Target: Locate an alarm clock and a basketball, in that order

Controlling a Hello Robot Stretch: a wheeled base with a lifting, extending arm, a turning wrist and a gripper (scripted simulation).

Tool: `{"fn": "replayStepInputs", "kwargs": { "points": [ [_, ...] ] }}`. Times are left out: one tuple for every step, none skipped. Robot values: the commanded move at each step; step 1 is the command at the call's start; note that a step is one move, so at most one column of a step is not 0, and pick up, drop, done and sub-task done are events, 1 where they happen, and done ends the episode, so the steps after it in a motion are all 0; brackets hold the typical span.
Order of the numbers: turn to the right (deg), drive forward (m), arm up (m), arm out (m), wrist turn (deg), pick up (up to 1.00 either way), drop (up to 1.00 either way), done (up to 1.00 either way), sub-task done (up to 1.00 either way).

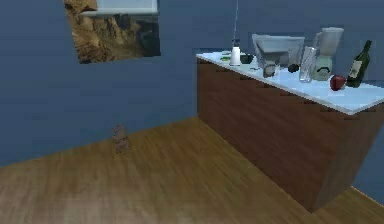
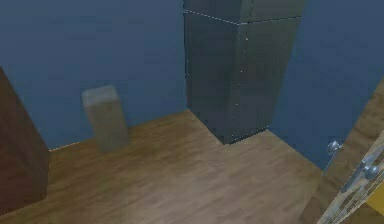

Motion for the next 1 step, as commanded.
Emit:
{"fn": "replayStepInputs", "kwargs": {
  "points": [
    [6.0, 0.00, 0.00, 0.00, 0.0, 0.00, 0.00, 0.00, 0.00]
  ]
}}
